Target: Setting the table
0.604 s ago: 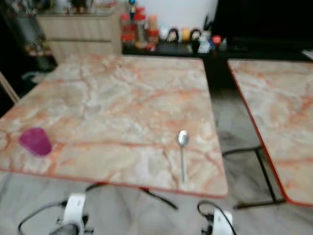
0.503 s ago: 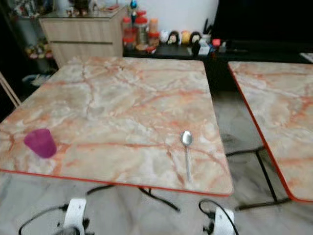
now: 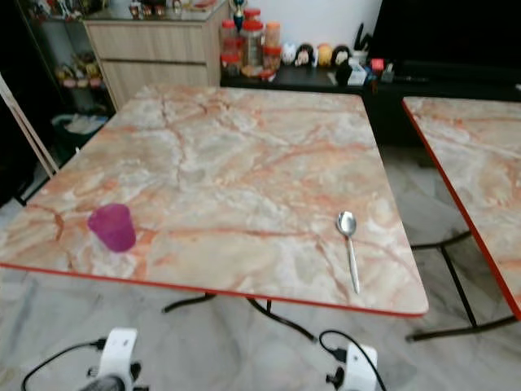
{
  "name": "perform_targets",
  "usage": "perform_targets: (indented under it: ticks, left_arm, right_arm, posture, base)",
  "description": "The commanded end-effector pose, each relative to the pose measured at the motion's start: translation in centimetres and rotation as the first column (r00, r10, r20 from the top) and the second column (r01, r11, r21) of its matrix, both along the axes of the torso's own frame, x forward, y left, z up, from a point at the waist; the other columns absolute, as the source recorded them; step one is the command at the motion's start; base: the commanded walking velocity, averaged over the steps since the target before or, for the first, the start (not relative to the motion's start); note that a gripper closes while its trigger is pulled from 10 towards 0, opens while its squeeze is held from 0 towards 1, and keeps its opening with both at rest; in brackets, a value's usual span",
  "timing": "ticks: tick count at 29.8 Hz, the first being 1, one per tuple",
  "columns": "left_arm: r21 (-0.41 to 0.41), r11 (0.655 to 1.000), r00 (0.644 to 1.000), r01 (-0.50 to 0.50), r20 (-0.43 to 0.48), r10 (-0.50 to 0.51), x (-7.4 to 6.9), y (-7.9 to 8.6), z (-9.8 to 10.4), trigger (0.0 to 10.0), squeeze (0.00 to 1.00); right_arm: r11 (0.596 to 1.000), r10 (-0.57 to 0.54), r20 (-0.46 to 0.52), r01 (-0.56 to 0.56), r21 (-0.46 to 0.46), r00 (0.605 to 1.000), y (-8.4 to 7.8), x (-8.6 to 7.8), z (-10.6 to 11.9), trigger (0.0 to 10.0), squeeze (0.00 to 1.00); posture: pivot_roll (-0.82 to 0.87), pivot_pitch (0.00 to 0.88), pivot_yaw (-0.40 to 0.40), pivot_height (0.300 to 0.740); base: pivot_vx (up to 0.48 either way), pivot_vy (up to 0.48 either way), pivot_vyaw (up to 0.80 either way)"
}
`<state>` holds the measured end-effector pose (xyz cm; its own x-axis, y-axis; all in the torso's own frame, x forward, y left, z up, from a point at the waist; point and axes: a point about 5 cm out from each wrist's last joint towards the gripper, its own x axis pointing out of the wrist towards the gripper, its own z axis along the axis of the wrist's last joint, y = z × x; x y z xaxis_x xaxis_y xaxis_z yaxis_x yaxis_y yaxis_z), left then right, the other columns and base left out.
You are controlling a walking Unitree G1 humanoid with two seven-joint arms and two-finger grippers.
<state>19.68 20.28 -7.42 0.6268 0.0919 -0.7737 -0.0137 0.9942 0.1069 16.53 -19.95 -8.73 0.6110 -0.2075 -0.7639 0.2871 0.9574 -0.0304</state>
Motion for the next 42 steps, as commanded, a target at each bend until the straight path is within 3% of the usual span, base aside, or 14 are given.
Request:
perform_targets:
  ticks: [1, 11, 15, 24, 28, 32, 35, 37, 40, 41, 42]
  left_arm:
    - [-0.014, 1.000, 1.000, 0.005, -0.003, -0.005, 0.2, -0.6, 0.0, 10.0, 0.00]
    - [-0.016, 1.000, 1.000, 0.006, -0.005, -0.006, 0.2, -0.8, -0.1, 10.0, 0.00]
    - [-0.009, 1.000, 1.000, -0.003, -0.006, 0.003, 0.0, -0.5, -0.1, 10.0, 0.00]
    - [-0.001, 1.000, 1.000, -0.003, -0.013, 0.003, -0.3, -0.2, -0.2, 10.0, 0.00]
    - [0.003, 1.000, 0.999, 0.024, -0.025, -0.024, -0.5, -0.4, -0.4, 10.0, 0.00]
    - [0.006, 1.000, 0.999, 0.027, -0.025, -0.027, -0.5, -0.3, -0.3, 10.0, 0.00]
    - [0.010, 1.000, 0.999, 0.027, -0.027, -0.027, -0.7, -0.1, -0.4, 10.0, 0.00]
    - [0.011, 1.000, 0.999, 0.026, -0.028, -0.026, -0.7, -0.1, -0.4, 10.0, 0.00]
    - [0.013, 1.000, 0.999, 0.021, -0.028, -0.021, -0.8, 0.0, -0.4, 10.0, 0.00]
    - [0.013, 1.000, 0.999, 0.021, -0.028, -0.021, -0.8, 0.0, -0.4, 10.0, 0.00]
    - [0.014, 1.000, 0.999, 0.018, -0.027, -0.018, -0.8, 0.1, -0.4, 10.0, 0.00]
  right_arm:
    - [1.000, -0.001, 0.024, 0.002, -0.016, 1.000, -0.7, 0.4, 0.3, 10.0, 0.00]
    - [1.000, -0.007, 0.044, 0.007, -0.012, 0.999, -0.9, 0.4, 0.4, 10.0, 0.00]
    - [0.994, 0.084, 0.133, -0.074, -0.077, 0.988, -0.8, 0.5, 1.0, 10.0, 0.00]
    - [0.975, 0.154, 0.245, -0.107, -0.194, 0.957, -1.6, -1.8, 1.6, 10.0, 0.00]
    - [0.960, 0.214, 0.378, -0.123, -0.251, 0.901, -1.6, -3.1, 3.1, 10.0, 0.00]
    - [0.946, 0.260, 0.471, -0.123, -0.301, 0.843, -1.2, -2.4, 4.9, 10.0, 0.00]
    - [0.933, 0.312, 0.588, -0.124, -0.339, 0.746, -0.5, -0.2, 8.1, 10.0, 0.00]
    - [0.929, 0.331, 0.615, -0.132, -0.346, 0.715, -0.1, 0.4, 9.1, 10.0, 0.00]
    - [0.900, 0.418, 0.668, -0.180, -0.398, 0.616, 1.4, 1.9, 11.8, 10.0, 0.00]
    - [0.900, 0.418, 0.668, -0.180, -0.398, 0.616, 1.4, 1.9, 11.8, 10.0, 0.00]
    - [0.888, 0.451, 0.701, -0.197, -0.416, 0.552, 2.2, 2.7, 13.7, 10.0, 0.00]
  posture:
    - [-0.01, 0.000, 0.013, 0.740]
    - [-0.01, 0.000, 0.010, 0.740]
    - [0.00, 0.000, 0.005, 0.740]
    - [-0.02, 0.000, 0.016, 0.740]
    - [-0.05, 0.000, 0.034, 0.740]
    - [-0.05, 0.000, 0.035, 0.740]
    - [-0.05, 0.000, 0.035, 0.740]
    - [-0.05, 0.000, 0.032, 0.740]
    - [-0.04, 0.000, 0.028, 0.740]
    - [-0.04, 0.000, 0.028, 0.740]
    - [-0.04, 0.000, 0.027, 0.740]
  base:
    - [0.000, 0.000, 0.00]
    - [0.000, 0.000, 0.00]
    - [0.000, 0.000, 0.00]
    - [0.000, 0.000, 0.00]
    - [0.000, 0.000, 0.00]
    - [0.000, 0.000, 0.00]
    - [0.000, 0.000, 0.00]
    - [0.000, 0.000, 0.00]
    - [0.000, 0.000, 0.00]
    - [0.000, 0.000, 0.00]
    - [0.000, 0.000, 0.00]
